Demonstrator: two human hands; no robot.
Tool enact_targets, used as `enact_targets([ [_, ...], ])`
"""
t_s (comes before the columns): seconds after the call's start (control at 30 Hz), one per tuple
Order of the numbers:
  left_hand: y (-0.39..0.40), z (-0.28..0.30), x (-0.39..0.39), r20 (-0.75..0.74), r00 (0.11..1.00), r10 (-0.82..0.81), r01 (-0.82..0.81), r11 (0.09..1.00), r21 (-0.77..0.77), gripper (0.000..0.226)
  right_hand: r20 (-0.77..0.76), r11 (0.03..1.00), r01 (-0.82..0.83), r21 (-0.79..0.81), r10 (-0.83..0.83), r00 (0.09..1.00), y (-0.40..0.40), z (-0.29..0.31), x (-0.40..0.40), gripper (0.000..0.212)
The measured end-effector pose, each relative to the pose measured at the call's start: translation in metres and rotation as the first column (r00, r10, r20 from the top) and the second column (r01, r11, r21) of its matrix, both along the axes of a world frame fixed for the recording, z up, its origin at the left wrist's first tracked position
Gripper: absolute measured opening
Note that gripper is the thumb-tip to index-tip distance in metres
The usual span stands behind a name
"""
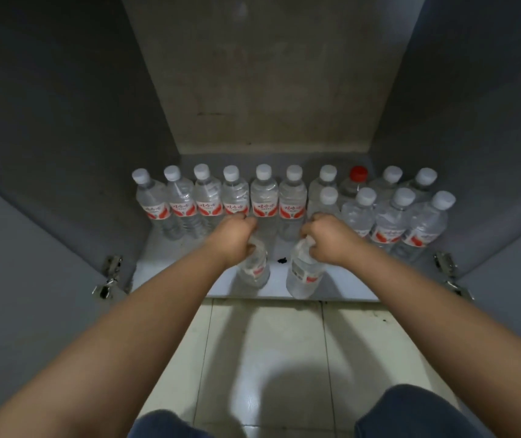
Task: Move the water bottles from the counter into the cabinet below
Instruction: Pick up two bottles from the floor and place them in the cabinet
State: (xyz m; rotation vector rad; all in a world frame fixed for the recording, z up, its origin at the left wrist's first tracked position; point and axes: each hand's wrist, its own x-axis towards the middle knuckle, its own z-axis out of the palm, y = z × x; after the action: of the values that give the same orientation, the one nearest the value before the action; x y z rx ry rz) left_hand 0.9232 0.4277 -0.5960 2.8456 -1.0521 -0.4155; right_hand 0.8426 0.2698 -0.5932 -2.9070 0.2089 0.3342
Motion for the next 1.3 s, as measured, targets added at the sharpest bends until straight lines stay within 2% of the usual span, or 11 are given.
enact_targets([
  [0.17,-0.007,-0.005,0.000,-0.002,0.991,0.135,-0.135,0.990,-0.039,0.047,-0.047,0.996,-0.082,-0.047,0.080,0.996,-0.003,0.006,-0.004,0.035],
  [0.3,-0.002,-0.009,0.008,0.048,0.988,0.150,-0.147,0.987,-0.066,0.048,-0.108,0.992,-0.109,-0.058,0.103,0.989,-0.005,0.011,0.000,0.038],
  [0.4,0.003,-0.009,0.010,0.046,0.995,0.083,-0.079,0.992,-0.095,0.052,-0.127,0.990,-0.111,-0.090,0.100,0.987,-0.005,0.013,0.001,0.038],
  [0.57,0.001,-0.008,0.005,0.024,0.995,-0.092,0.093,0.992,-0.083,0.043,-0.089,0.994,-0.054,-0.099,0.046,0.995,-0.001,0.009,-0.001,0.029],
  [0.7,0.000,-0.008,0.000,0.024,0.994,-0.103,0.105,0.991,-0.080,0.048,-0.062,0.998,-0.028,-0.063,0.024,0.998,0.000,0.012,-0.005,0.036],
  [0.83,0.004,-0.001,-0.003,-0.010,1.000,-0.011,0.010,0.998,-0.059,0.048,-0.079,0.995,-0.056,-0.079,0.049,0.996,0.000,0.013,-0.006,0.041],
  [0.93,0.006,0.003,-0.003,-0.037,0.999,-0.010,0.008,0.999,-0.037,0.050,-0.077,0.995,-0.053,-0.087,0.046,0.996,0.001,0.012,-0.004,0.039],
  [1.03,0.007,0.003,-0.005,0.011,1.000,0.020,-0.020,1.000,0.011,0.044,-0.075,0.995,-0.051,-0.083,0.045,0.996,0.001,0.013,-0.002,0.040],
  [1.1,0.007,-0.001,-0.004,0.102,0.984,0.148,-0.152,0.988,0.030,0.044,-0.077,0.996,-0.047,-0.075,0.041,0.996,0.001,0.013,-0.002,0.041],
  [1.2,0.005,-0.003,-0.002,0.056,0.918,0.393,-0.395,0.918,0.036,0.054,-0.073,0.998,-0.037,-0.060,0.033,0.997,0.002,0.011,-0.003,0.038],
  [1.3,0.008,-0.006,0.004,0.073,0.944,0.321,-0.322,0.947,0.011,0.056,-0.050,0.998,-0.039,-0.041,0.037,0.998,0.003,0.011,-0.006,0.038],
])
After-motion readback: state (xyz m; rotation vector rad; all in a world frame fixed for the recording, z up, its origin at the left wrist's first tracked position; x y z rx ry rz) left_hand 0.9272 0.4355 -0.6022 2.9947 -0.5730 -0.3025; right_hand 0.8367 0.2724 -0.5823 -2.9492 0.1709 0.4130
